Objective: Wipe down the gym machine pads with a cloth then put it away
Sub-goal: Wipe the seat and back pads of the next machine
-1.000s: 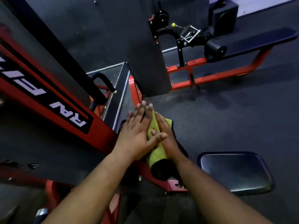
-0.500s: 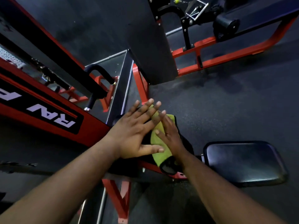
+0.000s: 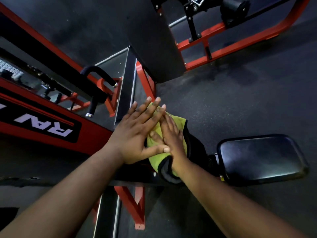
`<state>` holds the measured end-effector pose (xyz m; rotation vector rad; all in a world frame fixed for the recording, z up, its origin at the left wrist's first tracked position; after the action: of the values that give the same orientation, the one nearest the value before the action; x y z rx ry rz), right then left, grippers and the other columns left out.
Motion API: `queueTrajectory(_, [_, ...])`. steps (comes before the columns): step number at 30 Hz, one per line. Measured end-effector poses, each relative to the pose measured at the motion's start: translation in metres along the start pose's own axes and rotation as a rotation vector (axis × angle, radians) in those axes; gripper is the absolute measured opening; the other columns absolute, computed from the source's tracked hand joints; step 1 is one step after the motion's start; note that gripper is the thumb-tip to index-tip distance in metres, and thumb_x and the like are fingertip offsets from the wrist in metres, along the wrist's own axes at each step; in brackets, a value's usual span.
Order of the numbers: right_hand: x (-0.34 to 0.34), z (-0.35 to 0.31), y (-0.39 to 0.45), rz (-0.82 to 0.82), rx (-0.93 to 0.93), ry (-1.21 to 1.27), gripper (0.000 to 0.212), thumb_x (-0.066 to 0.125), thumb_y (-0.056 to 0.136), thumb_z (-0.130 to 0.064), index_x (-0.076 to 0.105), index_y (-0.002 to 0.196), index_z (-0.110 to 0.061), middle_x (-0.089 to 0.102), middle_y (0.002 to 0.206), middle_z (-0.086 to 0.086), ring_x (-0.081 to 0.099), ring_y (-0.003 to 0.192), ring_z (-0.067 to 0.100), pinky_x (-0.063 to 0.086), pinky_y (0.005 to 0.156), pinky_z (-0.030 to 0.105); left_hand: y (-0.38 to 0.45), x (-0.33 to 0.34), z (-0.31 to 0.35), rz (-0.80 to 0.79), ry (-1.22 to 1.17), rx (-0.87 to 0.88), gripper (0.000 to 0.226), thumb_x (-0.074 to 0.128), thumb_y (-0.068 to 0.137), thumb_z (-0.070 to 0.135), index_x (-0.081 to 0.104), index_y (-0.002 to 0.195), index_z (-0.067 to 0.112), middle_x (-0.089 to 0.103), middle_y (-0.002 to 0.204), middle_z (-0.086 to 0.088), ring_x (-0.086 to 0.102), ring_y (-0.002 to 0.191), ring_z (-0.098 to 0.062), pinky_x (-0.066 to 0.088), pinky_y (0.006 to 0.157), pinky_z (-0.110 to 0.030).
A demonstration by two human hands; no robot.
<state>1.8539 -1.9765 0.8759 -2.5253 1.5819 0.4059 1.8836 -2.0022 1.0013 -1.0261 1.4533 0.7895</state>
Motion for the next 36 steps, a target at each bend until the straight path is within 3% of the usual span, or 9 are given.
queueTrajectory(4, [-0.008, 0.016, -0.049, 0.207, -0.282, 0.051, 0.079, 0.030, 0.095, -0.073, 0.018, 0.161, -0.034, 0.016, 0.171, -0.003, 0.010, 0.158, 0.020, 0.019, 0.119, 0.066, 0.000, 0.002, 0.000, -0.029, 0.017, -0.021, 0.101, 0.032, 0.087, 0.086, 0.015, 0.163, 0.023, 0.007, 0.172, -0.004, -0.001, 0.159, -0.022, 0.012, 0.127, -0.055])
queueTrajectory(7, [-0.007, 0.082, -0.046, 0.199, -0.159, 0.053, 0.080, 0.027, 0.098, -0.074, 0.022, 0.162, -0.026, 0.020, 0.170, -0.002, 0.016, 0.157, 0.022, 0.023, 0.117, 0.067, 0.001, 0.006, 0.002, -0.101, 0.086, -0.026, 0.101, 0.022, 0.086, 0.090, 0.014, 0.163, 0.026, 0.004, 0.172, -0.003, -0.005, 0.159, -0.023, 0.009, 0.127, -0.054])
queueTrajectory(11, [0.002, 0.061, -0.015, 0.076, -0.033, -0.003, 0.095, 0.012, 0.082, -0.093, 0.009, 0.158, -0.035, 0.014, 0.171, -0.001, 0.007, 0.157, 0.016, 0.015, 0.121, 0.064, 0.002, 0.005, 0.008, -0.116, 0.141, 0.045, 0.100, 0.022, 0.086, 0.090, 0.018, 0.163, 0.026, 0.006, 0.171, -0.005, -0.001, 0.159, -0.025, 0.007, 0.127, -0.054])
queueTrajectory(14, [-0.001, 0.020, -0.011, 0.063, -0.163, 0.043, 0.088, 0.029, 0.089, -0.079, 0.010, 0.161, -0.033, 0.011, 0.171, -0.004, -0.002, 0.155, 0.007, 0.006, 0.125, 0.051, 0.002, 0.009, 0.015, -0.150, 0.189, 0.158, 0.097, 0.025, 0.089, 0.088, 0.020, 0.162, 0.025, 0.010, 0.171, -0.006, 0.002, 0.159, -0.025, 0.006, 0.127, -0.056])
queueTrajectory(17, [-0.010, 0.053, -0.008, 0.126, -0.273, 0.042, 0.076, 0.033, 0.098, -0.071, 0.021, 0.160, -0.029, 0.024, 0.166, -0.001, 0.021, 0.154, 0.018, 0.019, 0.124, 0.045, 0.003, 0.011, 0.020, -0.177, 0.198, 0.262, 0.094, 0.025, 0.090, 0.087, 0.031, 0.160, 0.024, 0.027, 0.166, -0.003, 0.016, 0.157, -0.025, 0.010, 0.126, -0.057])
queueTrajectory(21, [-0.002, 0.177, 0.001, 0.069, 0.000, 0.025, 0.086, 0.026, 0.094, -0.081, 0.035, 0.155, -0.021, 0.042, 0.158, 0.011, 0.038, 0.146, 0.029, 0.026, 0.122, 0.047, 0.003, 0.015, 0.021, -0.240, 0.210, 0.314, 0.087, 0.026, 0.090, 0.085, 0.048, 0.151, 0.026, 0.040, 0.160, 0.001, 0.028, 0.153, -0.021, 0.017, 0.124, -0.058])
queueTrajectory(27, [0.012, 0.241, -0.023, 0.081, 0.406, 0.252, 0.058, 0.046, 0.095, -0.070, 0.036, 0.148, -0.049, 0.032, 0.163, -0.011, 0.021, 0.150, 0.004, 0.016, 0.127, 0.045, 0.005, 0.019, 0.017, -0.272, 0.204, 0.251, 0.082, 0.031, 0.089, 0.085, 0.059, 0.143, 0.029, 0.048, 0.155, 0.006, 0.039, 0.148, -0.016, 0.026, 0.123, -0.054])
queueTrajectory(31, [0.007, 0.153, 0.009, 0.078, 0.117, 0.118, 0.087, 0.040, 0.086, -0.069, 0.038, 0.156, -0.016, 0.040, 0.159, 0.010, 0.034, 0.148, 0.027, 0.023, 0.124, 0.046, 0.006, 0.015, 0.019, -0.225, 0.155, 0.250, 0.080, 0.033, 0.089, 0.084, 0.063, 0.139, 0.028, 0.055, 0.149, 0.006, 0.047, 0.142, -0.015, 0.032, 0.119, -0.055])
queueTrajectory(36, [-0.002, 0.135, 0.023, -0.016, -0.039, 0.035, 0.093, 0.036, 0.085, -0.078, 0.038, 0.156, -0.017, 0.043, 0.157, 0.007, 0.037, 0.145, 0.024, 0.023, 0.117, 0.031, 0.005, 0.018, 0.016, -0.237, 0.167, 0.237, 0.081, 0.024, 0.090, 0.086, 0.072, 0.124, 0.031, 0.063, 0.140, 0.009, 0.047, 0.142, -0.013, 0.027, 0.122, -0.051])
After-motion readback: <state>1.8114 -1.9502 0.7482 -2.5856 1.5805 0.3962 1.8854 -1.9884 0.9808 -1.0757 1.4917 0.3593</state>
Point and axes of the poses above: each hand's wrist, its own y-axis towards the middle knuckle, its own x-axis out of the palm, z = x × y, the point moved 10 cm from there along y, towards the middle knuckle
